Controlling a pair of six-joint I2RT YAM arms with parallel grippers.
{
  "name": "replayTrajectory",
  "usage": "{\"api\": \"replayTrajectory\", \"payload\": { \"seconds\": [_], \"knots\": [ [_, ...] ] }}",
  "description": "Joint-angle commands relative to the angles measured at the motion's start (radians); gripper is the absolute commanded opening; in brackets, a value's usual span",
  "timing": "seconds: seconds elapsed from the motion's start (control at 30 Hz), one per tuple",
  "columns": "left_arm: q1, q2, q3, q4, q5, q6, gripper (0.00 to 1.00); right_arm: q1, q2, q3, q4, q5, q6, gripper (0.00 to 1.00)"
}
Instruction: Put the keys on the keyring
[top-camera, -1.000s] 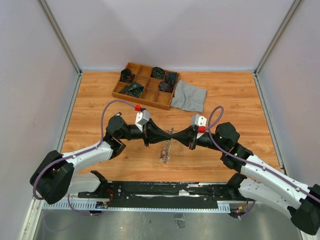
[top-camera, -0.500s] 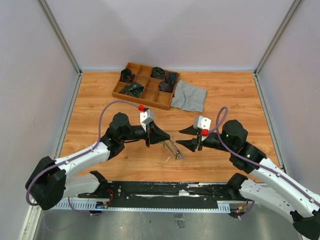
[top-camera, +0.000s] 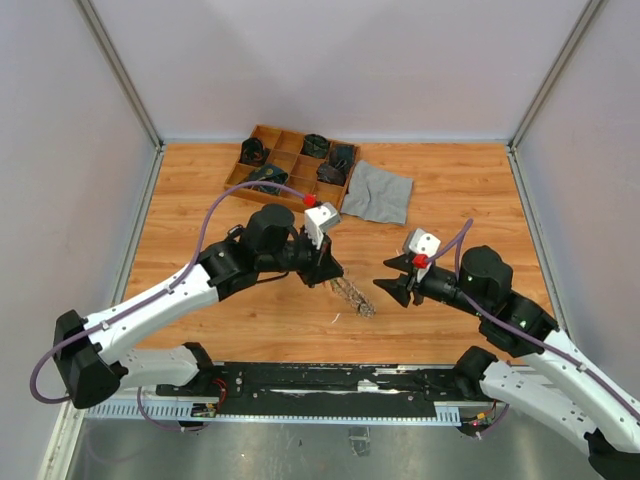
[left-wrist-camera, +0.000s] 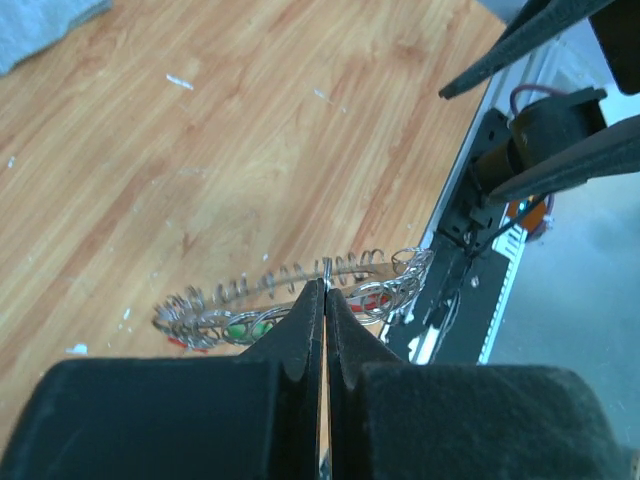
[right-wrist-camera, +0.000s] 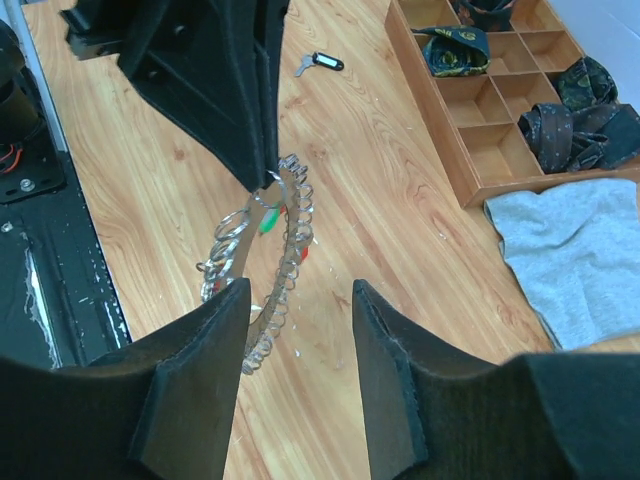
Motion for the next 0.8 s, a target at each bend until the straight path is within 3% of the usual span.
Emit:
{"api": "replayTrajectory", "payload": {
  "seconds": [0.0,0.17,0.4,0.77],
  "knots": [
    [-0.101,0.035,0.144,-0.307,-0.188,-0.006,0.01,-0.012,-0.047,-0.013,-0.034,0.016,0.054,0.46],
    [-0.244,0.120,0.311,-0.548,-0.309,0.048,0.00,-0.012,-0.060,-0.008,-0.057,-0.168,0.066,0.46],
    [-0.316,0.222,0.475,-0.741,-0.374,0.078,0.01,-0.013,-0.023,0.024,-0.116,-0.360,0.065,0.45],
    [-0.335,0.178,0.555,-0.695,-0.302,0.180,0.01,-0.010,-0.082,-0.141,0.280,-0.489,0.132,0.46]
  ]
}}
